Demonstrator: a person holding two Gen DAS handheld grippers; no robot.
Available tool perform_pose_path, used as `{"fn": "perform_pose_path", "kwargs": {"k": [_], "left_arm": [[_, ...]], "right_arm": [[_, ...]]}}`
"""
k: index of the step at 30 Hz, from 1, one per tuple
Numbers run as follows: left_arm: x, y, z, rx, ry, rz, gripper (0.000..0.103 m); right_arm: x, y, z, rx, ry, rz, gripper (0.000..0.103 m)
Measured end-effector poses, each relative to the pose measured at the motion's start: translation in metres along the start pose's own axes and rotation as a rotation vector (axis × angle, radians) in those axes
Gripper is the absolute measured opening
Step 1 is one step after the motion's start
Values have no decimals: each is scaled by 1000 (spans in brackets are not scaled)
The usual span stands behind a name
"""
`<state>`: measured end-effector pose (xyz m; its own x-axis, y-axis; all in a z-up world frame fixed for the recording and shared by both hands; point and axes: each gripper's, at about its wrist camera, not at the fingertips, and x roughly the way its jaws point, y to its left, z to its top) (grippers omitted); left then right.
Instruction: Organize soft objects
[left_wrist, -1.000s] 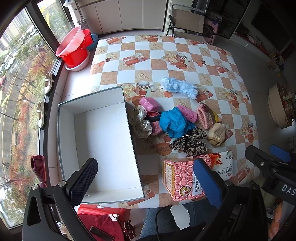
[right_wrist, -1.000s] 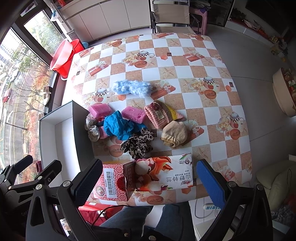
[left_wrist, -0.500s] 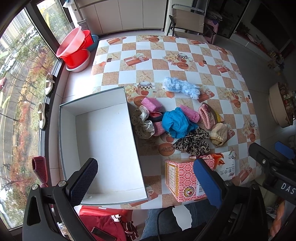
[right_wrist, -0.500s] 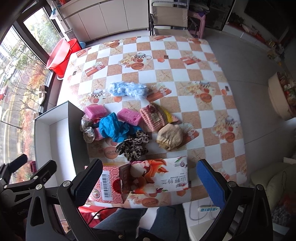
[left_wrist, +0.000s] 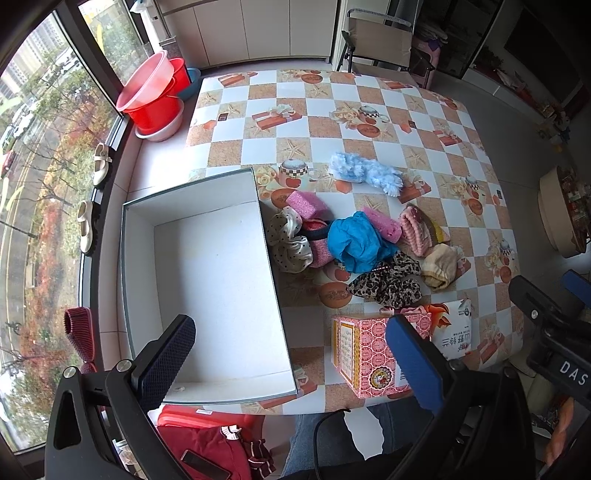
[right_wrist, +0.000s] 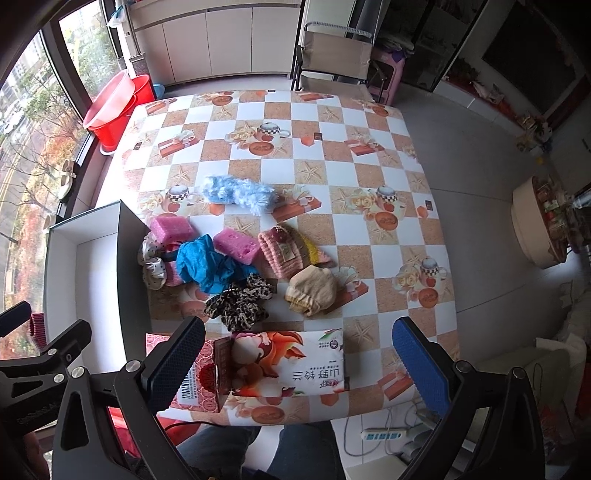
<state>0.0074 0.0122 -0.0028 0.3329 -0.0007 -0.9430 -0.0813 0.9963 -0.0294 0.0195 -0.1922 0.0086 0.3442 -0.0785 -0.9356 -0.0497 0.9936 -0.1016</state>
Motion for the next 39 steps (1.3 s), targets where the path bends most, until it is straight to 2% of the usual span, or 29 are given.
{"fn": "perform_pose_path", "kwargs": {"k": [16, 18, 21, 27, 30, 33, 35, 39], "left_arm": [[0, 0, 1, 10, 12, 12, 103], [-6, -1, 5, 25, -28, 34, 103], [-3, -3, 15, 25, -17, 21, 103], [23, -22, 49, 46, 52, -18, 103], [49, -40, 73, 40, 107, -67, 103], [77, -60, 103, 2, 142, -112, 103], [99, -74, 126, -17, 153, -103, 103], [147, -99, 163, -50, 180, -94, 103]], "right_arm": [[-2, -2, 0, 3, -4, 11, 102], [2, -8, 1, 11, 18, 29, 102], [16, -30, 1, 68, 49, 72, 102], [65, -86, -10, 222, 145, 165, 102], [95, -106, -16, 265, 207, 200, 102], [133, -117, -16, 271, 274, 241, 102], [157, -117, -13, 261, 318, 265, 102], [199, -106, -6, 188, 352, 281, 102]]}}
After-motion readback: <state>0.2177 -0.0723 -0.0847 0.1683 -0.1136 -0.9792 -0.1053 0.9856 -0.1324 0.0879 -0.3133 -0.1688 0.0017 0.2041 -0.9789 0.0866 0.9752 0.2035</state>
